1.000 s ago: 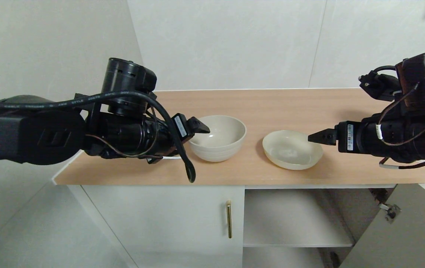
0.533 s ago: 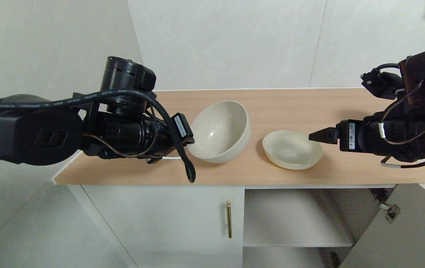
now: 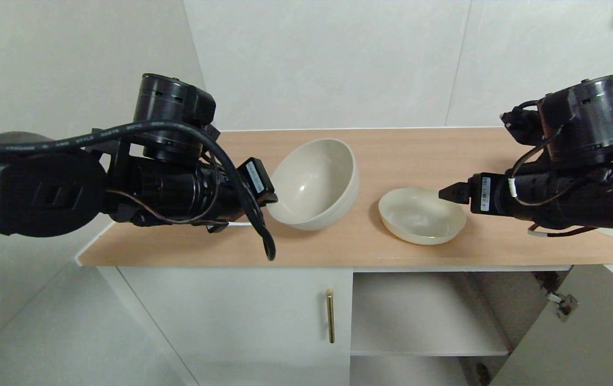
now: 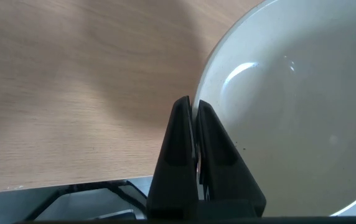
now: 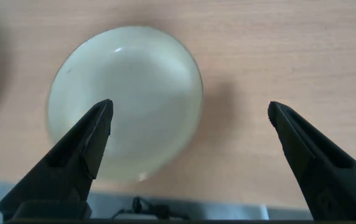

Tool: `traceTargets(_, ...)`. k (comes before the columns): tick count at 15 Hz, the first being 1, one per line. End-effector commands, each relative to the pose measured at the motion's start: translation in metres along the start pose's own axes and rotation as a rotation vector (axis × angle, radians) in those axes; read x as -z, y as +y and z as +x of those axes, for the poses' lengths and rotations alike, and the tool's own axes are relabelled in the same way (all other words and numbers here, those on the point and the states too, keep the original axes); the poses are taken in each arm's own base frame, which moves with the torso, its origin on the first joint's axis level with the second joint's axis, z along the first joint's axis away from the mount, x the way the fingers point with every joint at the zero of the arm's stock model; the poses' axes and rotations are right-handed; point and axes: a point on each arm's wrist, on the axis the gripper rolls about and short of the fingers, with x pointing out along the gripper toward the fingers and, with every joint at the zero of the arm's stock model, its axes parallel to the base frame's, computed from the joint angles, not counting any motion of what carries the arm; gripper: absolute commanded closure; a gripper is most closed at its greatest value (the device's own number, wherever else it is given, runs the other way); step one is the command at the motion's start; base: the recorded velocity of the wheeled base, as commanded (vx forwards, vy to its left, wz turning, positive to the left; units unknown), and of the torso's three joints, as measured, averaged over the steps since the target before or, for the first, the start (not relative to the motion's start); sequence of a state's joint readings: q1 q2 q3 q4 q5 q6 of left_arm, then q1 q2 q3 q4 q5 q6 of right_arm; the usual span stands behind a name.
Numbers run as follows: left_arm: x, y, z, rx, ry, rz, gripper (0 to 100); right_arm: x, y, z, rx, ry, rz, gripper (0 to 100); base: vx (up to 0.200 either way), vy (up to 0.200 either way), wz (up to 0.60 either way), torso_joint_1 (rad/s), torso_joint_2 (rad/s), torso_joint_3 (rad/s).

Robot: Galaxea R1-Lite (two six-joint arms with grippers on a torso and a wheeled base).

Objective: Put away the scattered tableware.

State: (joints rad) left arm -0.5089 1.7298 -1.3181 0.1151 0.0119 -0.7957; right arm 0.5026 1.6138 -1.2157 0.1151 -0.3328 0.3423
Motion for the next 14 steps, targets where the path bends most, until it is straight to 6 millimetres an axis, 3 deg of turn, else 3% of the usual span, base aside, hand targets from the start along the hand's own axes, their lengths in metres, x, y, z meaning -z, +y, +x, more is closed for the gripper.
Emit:
traceTargets(1, -0.001, -0.001, -0.004, 0.008, -0.008, 0.0, 100, 0.009, 0.004, 0.019, 0.028, 0.037, -0.014, 0, 0.0, 0.0, 0.0, 0.0, 0.0, 0.0)
traceTargets(14, -0.002, -0.002, -0.008, 0.013, -0.014, 0.0, 100, 0.018, 0.007, 0.04, 0.07, 0.057, -0.025, 0, 0.0, 0.0, 0.0, 0.0, 0.0, 0.0)
